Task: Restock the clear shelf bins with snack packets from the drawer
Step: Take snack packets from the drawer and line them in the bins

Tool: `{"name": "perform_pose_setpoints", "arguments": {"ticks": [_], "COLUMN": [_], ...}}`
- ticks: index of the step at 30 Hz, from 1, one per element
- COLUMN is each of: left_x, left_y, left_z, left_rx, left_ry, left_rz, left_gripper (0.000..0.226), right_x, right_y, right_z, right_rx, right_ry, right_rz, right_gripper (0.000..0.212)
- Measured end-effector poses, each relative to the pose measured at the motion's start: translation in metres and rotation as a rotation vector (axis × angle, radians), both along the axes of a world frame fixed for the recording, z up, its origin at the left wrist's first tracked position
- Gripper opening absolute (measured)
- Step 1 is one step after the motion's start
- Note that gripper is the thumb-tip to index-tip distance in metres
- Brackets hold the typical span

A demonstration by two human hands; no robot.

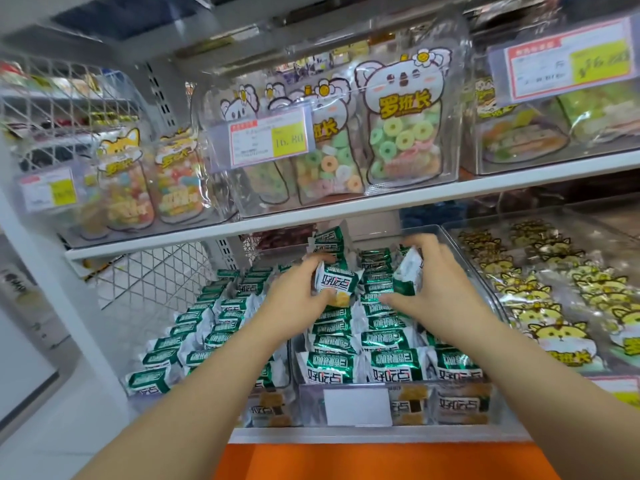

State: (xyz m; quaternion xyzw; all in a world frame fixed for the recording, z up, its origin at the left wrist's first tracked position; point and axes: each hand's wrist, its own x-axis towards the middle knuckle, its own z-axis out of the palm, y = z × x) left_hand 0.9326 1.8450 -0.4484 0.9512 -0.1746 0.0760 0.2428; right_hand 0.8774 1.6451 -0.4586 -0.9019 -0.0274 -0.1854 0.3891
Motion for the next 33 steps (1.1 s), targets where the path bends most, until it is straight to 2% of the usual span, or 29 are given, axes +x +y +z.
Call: {"name": "perform_pose_setpoints", "arguments": {"ticks": [3,6,9,12,18,22,25,27,30,33], "left_x": [0.009,0.013,0.011,0.009,0.014,0.022,0.026,0.027,0.023,0.014], "left_y": [0.002,0.009,0.011,0.009,0.017,0.025,0.028,0.031,0.035,0.029], "left_z": [0.0,-0.002,-0.003,-0.006,-0.004,-0.002,0.004,0.004,0.002,0.005], "left_rx": [0.237,0.263,0.243,0.367,0.355,0.322,0.201,0.072,-0.184,-0.467], "left_ry": [-0.075,-0.034,-0.091,-0.166,-0.105,-0.047,0.033,0.116,0.134,0.07], "left_rz": [0.178,0.243,0.161,0.042,-0.044,-0.04,-0.098,-0.146,-0.091,0.047], "left_gripper": [0.052,0.064,0.064,0.05,0.046,0.058,0.053,0.044,0.034,0.029], "right_x": [0.001,0.003,0.008,0.01,0.013,0.014,0.016,0.02,0.027,0.033], "right_y": [0.0,-0.001,-0.002,-0.001,0.009,0.021,0.034,0.044,0.059,0.067], "right_z": [0.001,0.002,0.0,-0.002,-0.01,-0.003,0.002,0.001,-0.006,-0.008], "right_rx": [0.085,0.186,0.242,0.233,0.253,0.212,-0.026,-0.108,-0.153,-0.098], "right_ry": [0.044,0.152,0.21,0.194,0.08,0.035,0.006,0.043,0.051,-0.028], "right_rz": [-0.01,0.032,0.064,0.092,0.091,0.147,0.245,0.304,0.334,0.211], "right_gripper": [0.079,0.077,0.072,0.068,0.066,0.045,0.049,0.051,0.051,0.058]}}
